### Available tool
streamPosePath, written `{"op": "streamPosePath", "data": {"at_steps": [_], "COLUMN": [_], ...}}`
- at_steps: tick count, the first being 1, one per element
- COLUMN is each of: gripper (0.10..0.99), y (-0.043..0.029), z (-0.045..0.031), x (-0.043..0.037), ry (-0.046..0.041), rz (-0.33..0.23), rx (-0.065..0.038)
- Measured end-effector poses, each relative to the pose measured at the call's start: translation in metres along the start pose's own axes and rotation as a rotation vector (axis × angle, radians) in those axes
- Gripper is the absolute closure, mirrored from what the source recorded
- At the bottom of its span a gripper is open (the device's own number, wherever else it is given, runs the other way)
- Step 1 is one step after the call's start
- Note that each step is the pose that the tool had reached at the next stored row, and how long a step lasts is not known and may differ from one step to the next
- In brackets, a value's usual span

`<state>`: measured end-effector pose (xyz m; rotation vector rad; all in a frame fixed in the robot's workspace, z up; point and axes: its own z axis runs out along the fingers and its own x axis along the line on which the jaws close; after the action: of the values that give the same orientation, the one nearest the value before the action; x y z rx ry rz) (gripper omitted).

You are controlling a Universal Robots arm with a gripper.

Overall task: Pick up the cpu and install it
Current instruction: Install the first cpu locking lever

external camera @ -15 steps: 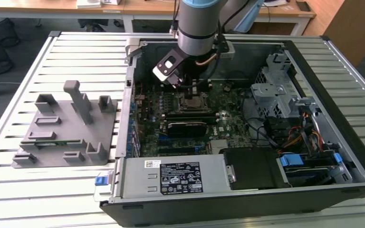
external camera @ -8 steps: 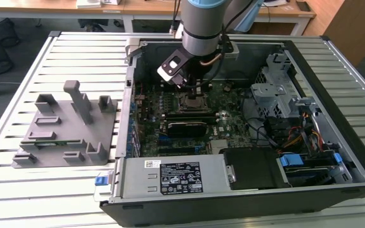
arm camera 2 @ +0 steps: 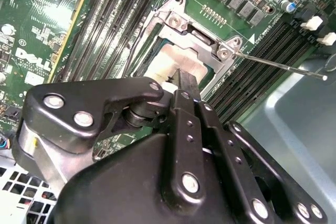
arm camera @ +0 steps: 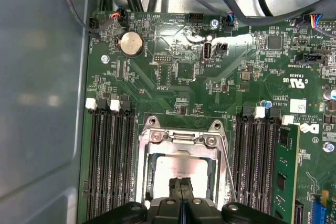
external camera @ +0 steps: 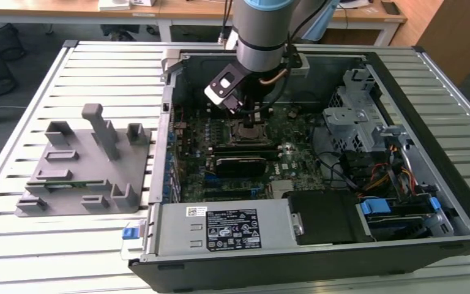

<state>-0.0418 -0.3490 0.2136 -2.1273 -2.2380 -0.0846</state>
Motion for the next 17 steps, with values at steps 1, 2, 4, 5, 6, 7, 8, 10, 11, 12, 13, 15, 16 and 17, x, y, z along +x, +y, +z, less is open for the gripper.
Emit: {"op": "streamPosePath", "data": {"at_steps": [1,2,4,5,6,7,8,10,11,12,13,15,16,17], "gripper": [0.980,0.980,0.980,0.980,0.980,0.980,0.980,0.980,0.980,0.980,0.980,0.980,0.980,0.980], "y": [0.0000,0.0000,0.0000,0.0001,0.0000,0.0000,0.0000,0.0000,0.0000,0.0000,0.0000,0.0000,0.0000,0.0000], "z": [-0.0004,-0.0009,-0.0017,-0.0018,-0.0018,-0.0019,-0.0021,-0.0023,-0.0026,-0.0027,-0.0032,-0.0036,-0.0037,-0.0040], "x": [0.0000,0.0000,0.0001,0.0002,0.0002,0.0002,0.0001,0.0002,0.0002,0.0002,0.0002,0.0003,0.0003,0.0003], "ry": [-0.0003,-0.0004,-0.0001,0.0002,0.0002,0.0002,0.0000,-0.0001,-0.0002,-0.0001,0.0000,-0.0001,-0.0001,-0.0002], "rz": [0.000,0.000,0.000,0.000,0.000,0.000,0.000,0.000,0.000,0.000,0.000,0.000,0.000,0.000], "rx": [0.000,0.000,0.000,0.000,0.000,0.000,0.000,0.000,0.000,0.000,0.000,0.000,0.000,0.000]}}
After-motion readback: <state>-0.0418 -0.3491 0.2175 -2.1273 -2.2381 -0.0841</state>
